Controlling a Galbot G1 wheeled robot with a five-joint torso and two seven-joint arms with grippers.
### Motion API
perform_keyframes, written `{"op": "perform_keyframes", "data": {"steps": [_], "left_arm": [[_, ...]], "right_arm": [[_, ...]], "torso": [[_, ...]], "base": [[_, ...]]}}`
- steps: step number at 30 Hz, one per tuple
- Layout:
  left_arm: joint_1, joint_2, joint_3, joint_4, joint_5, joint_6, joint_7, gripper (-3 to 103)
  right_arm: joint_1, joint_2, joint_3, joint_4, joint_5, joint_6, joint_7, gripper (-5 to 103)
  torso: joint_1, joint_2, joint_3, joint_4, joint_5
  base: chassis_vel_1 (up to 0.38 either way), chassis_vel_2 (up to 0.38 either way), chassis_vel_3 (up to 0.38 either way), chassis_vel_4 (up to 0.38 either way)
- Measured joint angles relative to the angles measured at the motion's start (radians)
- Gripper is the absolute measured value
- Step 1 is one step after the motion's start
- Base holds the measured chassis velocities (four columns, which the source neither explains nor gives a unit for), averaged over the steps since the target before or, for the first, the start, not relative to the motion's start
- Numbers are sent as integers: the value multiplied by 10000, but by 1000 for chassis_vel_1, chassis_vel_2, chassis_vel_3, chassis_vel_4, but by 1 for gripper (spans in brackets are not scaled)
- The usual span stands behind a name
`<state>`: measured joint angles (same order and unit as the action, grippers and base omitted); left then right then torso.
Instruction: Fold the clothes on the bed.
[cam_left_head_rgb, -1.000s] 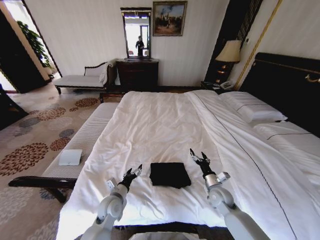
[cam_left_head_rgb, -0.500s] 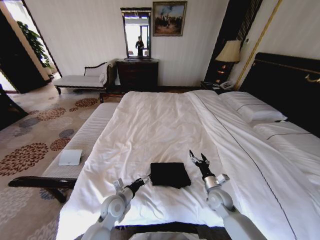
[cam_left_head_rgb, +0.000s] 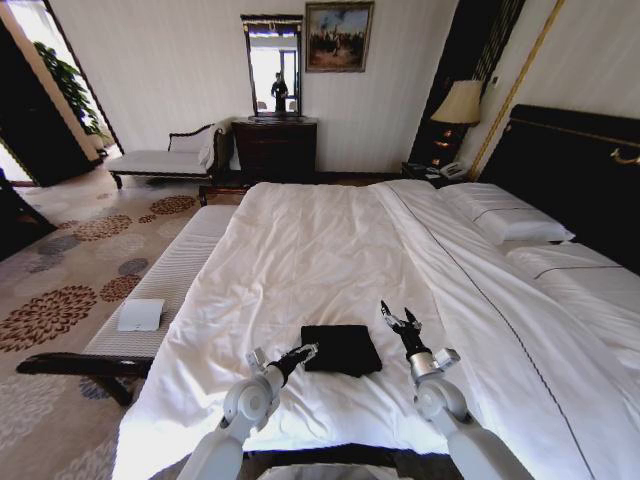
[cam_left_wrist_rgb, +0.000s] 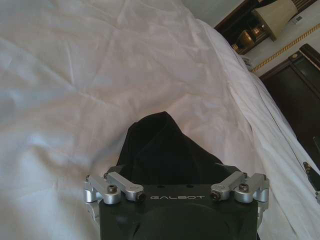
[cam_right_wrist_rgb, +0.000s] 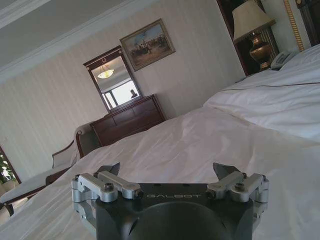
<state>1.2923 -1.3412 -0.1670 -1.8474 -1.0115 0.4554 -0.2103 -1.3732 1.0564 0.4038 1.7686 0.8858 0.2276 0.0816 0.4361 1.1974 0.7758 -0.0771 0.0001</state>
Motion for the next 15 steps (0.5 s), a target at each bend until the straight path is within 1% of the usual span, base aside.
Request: {"op": "perform_keyframes", "data": {"steps": [4,6,10,11,12,13,15], "left_arm": [[-96,-195,42,143,42,-63,14,92],[-97,-219,45,148,48,-66,12,92],[-68,-322,46,221,202,-128,7,70],[-68,-322,46,221,202,-128,7,70],[-59,-343,42,255,243,-152,8,64],[-54,-357,38,272,266,-167,10,64],[-4,-398,26,309,354,-223,31,54]], "right_arm": [[-39,-14,53,-45,23,0,0,100],[-39,-15,54,-51,25,1,-1,100],[-15,-15,46,-61,34,8,-3,100],[-15,-15,46,-61,34,8,-3,100],[-14,-12,41,-64,34,9,-3,100],[-13,-11,39,-65,35,10,-3,100],[-20,-13,31,-68,35,14,-3,100]], "torso": [[0,0,-1,0,0],[0,0,0,0,0],[0,1,0,1,0],[0,1,0,1,0],[0,0,0,1,0],[0,0,0,1,0],[0,0,0,0,-1]], "base": [[0,0,0,0],[0,0,0,0],[0,0,0,0],[0,0,0,0],[0,0,0,0],[0,0,0,0],[0,0,0,0]]}}
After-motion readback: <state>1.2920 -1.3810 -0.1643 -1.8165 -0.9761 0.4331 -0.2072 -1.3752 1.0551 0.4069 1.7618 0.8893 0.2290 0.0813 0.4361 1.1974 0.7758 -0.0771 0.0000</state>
